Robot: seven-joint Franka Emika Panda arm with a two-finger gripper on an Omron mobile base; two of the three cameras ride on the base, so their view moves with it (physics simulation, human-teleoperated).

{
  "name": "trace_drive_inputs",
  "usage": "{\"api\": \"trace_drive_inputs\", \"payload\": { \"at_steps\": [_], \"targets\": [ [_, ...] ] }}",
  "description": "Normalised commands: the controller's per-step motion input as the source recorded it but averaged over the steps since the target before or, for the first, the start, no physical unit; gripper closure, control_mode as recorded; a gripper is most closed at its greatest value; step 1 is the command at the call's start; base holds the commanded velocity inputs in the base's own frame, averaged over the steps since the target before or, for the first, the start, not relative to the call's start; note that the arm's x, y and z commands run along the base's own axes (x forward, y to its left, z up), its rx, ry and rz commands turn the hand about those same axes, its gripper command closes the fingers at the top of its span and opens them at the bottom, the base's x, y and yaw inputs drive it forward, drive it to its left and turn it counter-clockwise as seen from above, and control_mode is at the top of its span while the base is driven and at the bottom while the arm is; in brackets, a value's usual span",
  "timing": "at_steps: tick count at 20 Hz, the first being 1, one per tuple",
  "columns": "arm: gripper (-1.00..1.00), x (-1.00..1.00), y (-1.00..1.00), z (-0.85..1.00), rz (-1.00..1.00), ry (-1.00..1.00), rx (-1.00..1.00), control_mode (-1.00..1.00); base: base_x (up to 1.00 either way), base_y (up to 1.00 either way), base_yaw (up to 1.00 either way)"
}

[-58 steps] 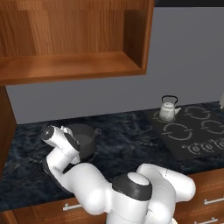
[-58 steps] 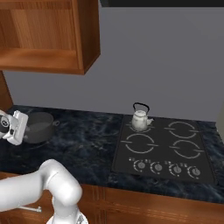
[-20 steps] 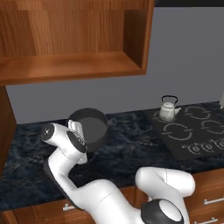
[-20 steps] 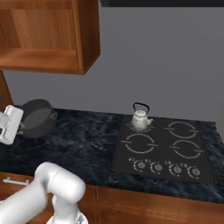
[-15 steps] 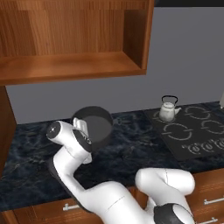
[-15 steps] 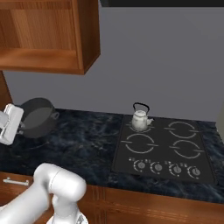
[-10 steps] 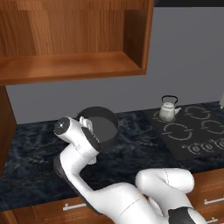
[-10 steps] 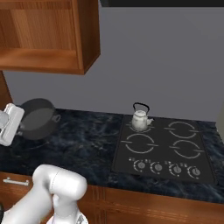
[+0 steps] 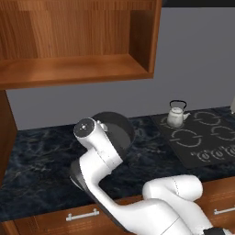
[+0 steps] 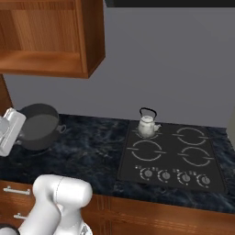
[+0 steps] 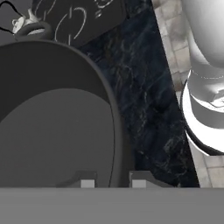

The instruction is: Pick the kettle from the cabinet and place it on a stove burner. Then pick the pot from the counter and place it on another stove burner. Finally, turn both burners on.

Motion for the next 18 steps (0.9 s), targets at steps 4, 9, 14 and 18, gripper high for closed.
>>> {"api": "trace_drive_inputs", "payload": {
  "at_steps": [4,9,14,18],
  "targets": [
    [1.00,-0.32,-0.10,0.27,-0.04,0.00,0.07,-1.00,0.00,0.00,0.00],
    [1.00,-0.26,-0.08,0.30,-0.04,0.01,0.09,-1.00,0.00,0.00,0.00],
    [1.00,-0.16,-0.05,0.36,-0.02,0.04,0.07,-1.00,0.00,0.00,0.00],
    [1.00,-0.23,-0.02,0.24,0.00,0.07,0.05,-1.00,0.00,0.00,0.00]
  ]
}}
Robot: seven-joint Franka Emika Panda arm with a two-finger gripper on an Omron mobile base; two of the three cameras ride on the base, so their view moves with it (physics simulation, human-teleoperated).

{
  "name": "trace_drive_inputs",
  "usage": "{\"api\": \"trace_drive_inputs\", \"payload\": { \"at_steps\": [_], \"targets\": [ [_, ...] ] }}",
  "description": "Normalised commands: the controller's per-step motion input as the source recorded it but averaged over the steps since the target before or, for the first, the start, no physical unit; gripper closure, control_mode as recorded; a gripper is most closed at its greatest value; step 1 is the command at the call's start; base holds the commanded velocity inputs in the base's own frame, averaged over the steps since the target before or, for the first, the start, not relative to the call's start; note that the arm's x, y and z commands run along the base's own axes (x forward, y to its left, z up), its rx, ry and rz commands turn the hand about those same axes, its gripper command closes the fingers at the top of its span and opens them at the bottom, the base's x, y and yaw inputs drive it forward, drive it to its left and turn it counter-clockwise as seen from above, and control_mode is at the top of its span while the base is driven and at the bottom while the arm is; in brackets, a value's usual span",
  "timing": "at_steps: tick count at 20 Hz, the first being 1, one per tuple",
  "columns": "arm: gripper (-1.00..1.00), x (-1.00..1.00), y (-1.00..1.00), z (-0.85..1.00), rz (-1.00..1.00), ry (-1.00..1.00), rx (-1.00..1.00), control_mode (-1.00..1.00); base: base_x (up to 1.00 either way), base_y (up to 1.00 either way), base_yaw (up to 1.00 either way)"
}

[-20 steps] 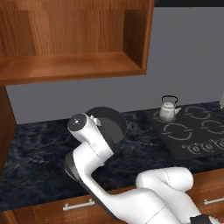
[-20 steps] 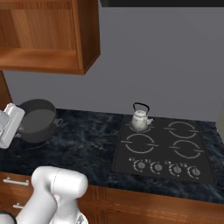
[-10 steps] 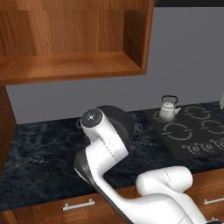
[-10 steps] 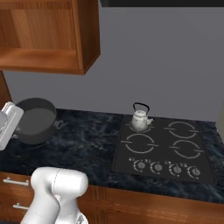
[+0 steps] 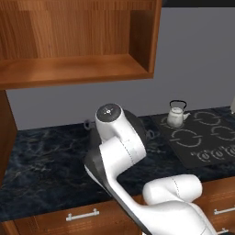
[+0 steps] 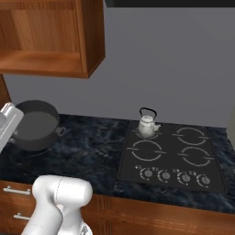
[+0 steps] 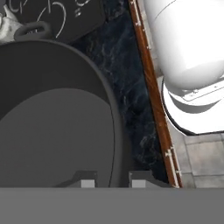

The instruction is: Pick the kettle from the cabinet and place it on a stove burner. Then pick the pot from the counter and place it on another stove burner. Finally, turn both burners on.

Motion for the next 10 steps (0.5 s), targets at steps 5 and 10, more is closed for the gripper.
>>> {"api": "trace_drive_inputs", "payload": {
  "at_steps": [5,10],
  "targets": [
    [1.00,-0.30,-0.02,0.02,-0.01,0.09,0.01,-1.00,0.00,0.00,0.00],
    [1.00,-0.07,0.00,0.00,-0.02,0.04,0.02,-1.00,0.00,0.00,0.00]
  ]
}}
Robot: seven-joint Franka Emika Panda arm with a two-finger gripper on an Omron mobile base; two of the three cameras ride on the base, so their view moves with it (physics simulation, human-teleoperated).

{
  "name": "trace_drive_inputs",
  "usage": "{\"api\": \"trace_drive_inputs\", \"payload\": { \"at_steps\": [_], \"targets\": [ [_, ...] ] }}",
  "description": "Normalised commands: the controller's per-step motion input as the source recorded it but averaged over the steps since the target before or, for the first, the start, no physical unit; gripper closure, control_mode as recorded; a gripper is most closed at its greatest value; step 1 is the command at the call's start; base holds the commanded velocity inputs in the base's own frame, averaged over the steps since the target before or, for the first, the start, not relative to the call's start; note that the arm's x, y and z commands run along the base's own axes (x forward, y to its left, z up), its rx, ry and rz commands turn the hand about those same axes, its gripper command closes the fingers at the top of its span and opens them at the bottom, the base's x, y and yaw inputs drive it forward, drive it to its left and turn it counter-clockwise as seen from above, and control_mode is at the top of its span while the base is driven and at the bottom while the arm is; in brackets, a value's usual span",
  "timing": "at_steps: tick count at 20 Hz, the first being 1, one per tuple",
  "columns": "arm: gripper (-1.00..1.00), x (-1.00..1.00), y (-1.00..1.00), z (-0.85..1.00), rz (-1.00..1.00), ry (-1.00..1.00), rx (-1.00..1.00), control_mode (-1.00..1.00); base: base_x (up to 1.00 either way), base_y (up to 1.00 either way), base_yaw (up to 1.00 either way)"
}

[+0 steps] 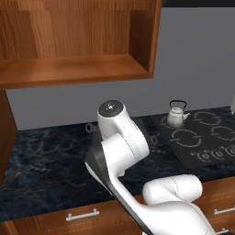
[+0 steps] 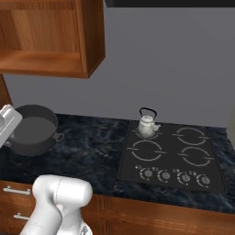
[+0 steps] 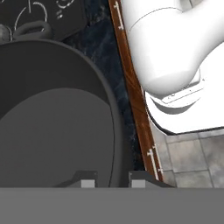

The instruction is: Pick the kettle from the cabinet and place it on a stove burner. Then pick the pot from the counter and place it on another stove burner. Finally, turn both burners on.

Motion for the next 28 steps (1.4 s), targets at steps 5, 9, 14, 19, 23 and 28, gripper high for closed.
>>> {"api": "trace_drive_inputs", "payload": {
  "at_steps": [5,9,14,19,23,28],
  "targets": [
    [1.00,-0.03,0.00,0.00,0.00,0.00,0.00,-1.00,0.00,0.00,0.00],
    [1.00,0.00,0.00,0.00,0.00,0.00,0.00,1.00,-0.56,-0.02,-0.09],
    [1.00,0.00,0.00,0.00,0.00,0.00,0.00,1.00,-0.54,-0.16,-0.10],
    [1.00,0.00,0.00,0.00,0.00,0.00,0.00,1.00,-0.27,-0.42,-0.03],
    [1.00,0.00,0.00,0.00,0.00,0.00,0.00,1.00,-0.11,-0.57,0.00],
    [1.00,0.00,0.00,0.00,0.00,0.00,0.00,1.00,-0.08,-0.59,0.00]
  ]
}}
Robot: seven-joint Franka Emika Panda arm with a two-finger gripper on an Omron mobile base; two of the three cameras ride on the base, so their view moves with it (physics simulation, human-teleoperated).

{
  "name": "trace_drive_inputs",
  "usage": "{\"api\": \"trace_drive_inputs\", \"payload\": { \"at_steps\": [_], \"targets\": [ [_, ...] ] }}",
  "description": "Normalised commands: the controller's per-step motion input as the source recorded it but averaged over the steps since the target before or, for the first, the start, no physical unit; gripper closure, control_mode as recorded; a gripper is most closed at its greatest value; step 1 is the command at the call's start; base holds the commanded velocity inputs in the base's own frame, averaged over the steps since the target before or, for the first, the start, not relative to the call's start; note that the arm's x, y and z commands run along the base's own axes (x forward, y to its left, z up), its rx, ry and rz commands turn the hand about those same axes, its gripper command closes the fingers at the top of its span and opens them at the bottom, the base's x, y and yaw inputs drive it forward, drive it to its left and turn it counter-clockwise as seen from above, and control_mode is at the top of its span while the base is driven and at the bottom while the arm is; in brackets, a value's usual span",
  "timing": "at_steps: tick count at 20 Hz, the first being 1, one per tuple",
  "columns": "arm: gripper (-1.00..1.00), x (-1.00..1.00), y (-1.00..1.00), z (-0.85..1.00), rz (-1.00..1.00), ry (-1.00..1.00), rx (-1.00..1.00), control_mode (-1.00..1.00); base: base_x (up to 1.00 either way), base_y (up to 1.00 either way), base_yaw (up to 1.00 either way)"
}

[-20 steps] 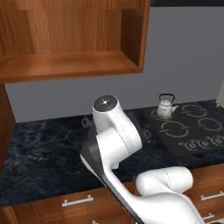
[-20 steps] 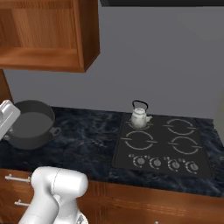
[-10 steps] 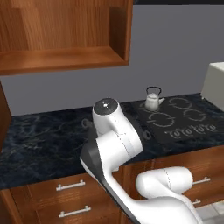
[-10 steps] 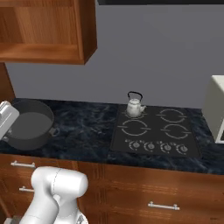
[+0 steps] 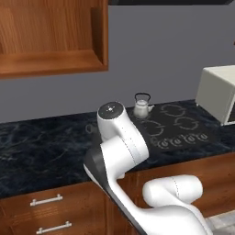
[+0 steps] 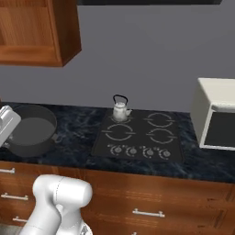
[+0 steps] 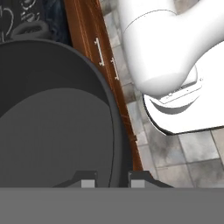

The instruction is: Pick the kettle from the cabinet and place it on a stove burner. Then pick the pot from the counter and place it on another stove burner. Finally, turn both burners on.

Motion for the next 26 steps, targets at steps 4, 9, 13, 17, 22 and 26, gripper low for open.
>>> {"api": "trace_drive_inputs", "payload": {
  "at_steps": [4,9,13,17,22,26],
  "targets": [
    [1.00,0.00,0.00,0.00,0.00,0.00,0.00,1.00,-0.06,-0.57,0.00],
    [1.00,0.00,0.00,0.00,0.00,0.00,0.00,1.00,-0.05,-0.55,0.00],
    [1.00,0.00,0.00,0.00,0.00,0.00,0.00,1.00,0.00,-0.50,0.02],
    [1.00,0.00,0.00,0.00,0.00,0.00,0.00,1.00,0.00,-0.47,0.05],
    [1.00,0.00,0.00,0.00,0.00,0.00,0.00,1.00,0.07,-0.40,0.10],
    [1.00,0.00,0.00,0.00,0.00,0.00,0.00,1.00,0.22,-0.33,0.15]
  ]
}}
